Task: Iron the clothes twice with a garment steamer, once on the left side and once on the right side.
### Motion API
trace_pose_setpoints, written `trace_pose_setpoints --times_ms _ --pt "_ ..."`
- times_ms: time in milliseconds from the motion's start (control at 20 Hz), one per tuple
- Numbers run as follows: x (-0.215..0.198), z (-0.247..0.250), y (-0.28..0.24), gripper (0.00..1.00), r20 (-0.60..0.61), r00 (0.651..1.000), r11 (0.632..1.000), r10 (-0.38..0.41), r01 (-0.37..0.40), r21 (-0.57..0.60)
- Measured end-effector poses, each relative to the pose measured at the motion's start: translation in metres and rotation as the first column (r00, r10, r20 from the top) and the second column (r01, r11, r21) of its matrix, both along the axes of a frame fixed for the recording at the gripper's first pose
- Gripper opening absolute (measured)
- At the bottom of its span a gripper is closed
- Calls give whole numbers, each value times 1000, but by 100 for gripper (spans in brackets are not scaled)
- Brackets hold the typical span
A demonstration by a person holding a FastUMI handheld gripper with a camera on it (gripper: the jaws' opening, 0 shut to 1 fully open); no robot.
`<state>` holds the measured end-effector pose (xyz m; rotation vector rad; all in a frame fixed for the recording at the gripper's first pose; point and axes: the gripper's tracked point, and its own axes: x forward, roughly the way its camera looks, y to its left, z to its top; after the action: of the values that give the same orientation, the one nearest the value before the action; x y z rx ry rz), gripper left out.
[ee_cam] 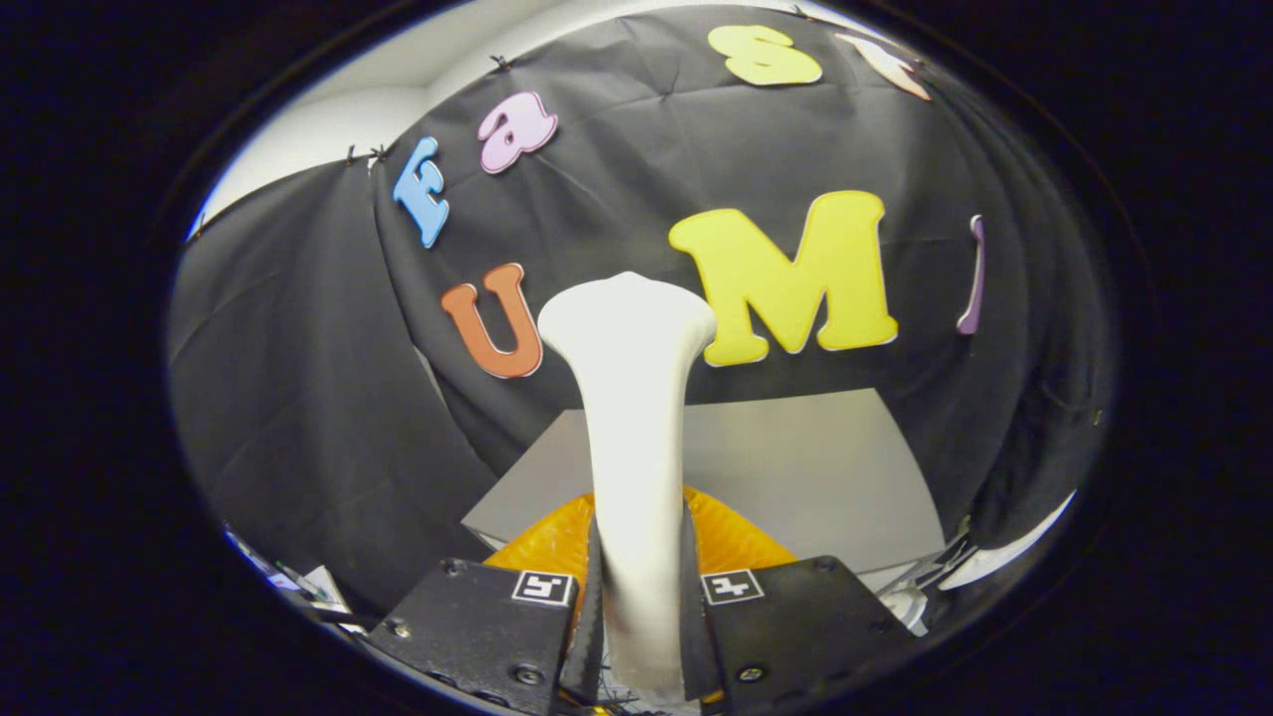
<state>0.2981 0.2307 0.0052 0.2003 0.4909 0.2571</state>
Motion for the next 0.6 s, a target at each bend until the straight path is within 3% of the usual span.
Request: trace_pose_setpoints --times_ms 350,600 --pt "-70 44 -106 34 147 970 976 -195 207 -71" --pt "-101 112 -184 34 319 894 932 -315 355 -72"
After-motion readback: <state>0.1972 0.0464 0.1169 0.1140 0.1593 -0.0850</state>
